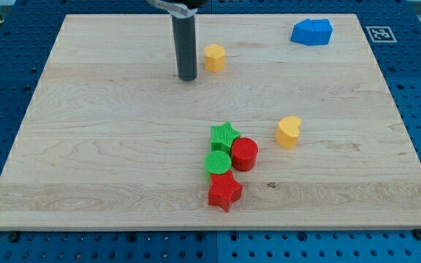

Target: Place the hexagon on the left side of triangle

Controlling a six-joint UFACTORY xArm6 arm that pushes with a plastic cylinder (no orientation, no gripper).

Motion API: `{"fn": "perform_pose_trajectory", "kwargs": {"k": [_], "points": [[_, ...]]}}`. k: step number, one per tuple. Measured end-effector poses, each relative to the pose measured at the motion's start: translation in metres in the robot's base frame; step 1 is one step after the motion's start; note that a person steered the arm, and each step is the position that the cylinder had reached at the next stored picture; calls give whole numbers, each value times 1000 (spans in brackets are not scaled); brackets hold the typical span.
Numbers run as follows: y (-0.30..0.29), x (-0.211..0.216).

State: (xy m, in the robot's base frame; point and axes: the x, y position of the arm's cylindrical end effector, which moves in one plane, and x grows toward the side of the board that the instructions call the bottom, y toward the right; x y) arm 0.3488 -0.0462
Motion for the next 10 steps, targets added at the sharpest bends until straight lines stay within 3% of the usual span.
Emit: {"fn": "perform_pose_trajectory", "kwargs": {"k": [1, 2, 3, 4, 5, 6, 7, 9, 10], "points": [[24, -62], [23, -71], [-29, -34], [-41, 7], [16, 7], [82, -31], [113, -49], [76, -44], [90, -63]]}}
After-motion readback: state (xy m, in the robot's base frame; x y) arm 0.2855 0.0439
